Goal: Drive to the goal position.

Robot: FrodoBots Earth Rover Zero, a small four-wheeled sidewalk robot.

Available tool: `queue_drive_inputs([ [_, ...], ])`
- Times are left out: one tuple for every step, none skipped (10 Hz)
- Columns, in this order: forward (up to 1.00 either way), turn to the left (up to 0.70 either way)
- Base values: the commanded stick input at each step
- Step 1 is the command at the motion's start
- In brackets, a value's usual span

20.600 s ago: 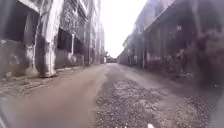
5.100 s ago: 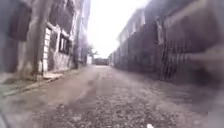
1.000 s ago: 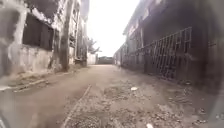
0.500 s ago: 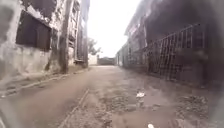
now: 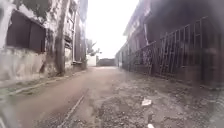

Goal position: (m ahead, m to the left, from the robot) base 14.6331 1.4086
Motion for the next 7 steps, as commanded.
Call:
queue_drive_inputs([
  [0.85, 0.0],
  [0.85, 0.0],
  [0.85, 0.0],
  [0.85, 0.0],
  [0.85, 0.0],
  [0.85, 0.0],
  [0.85, 0.0],
])
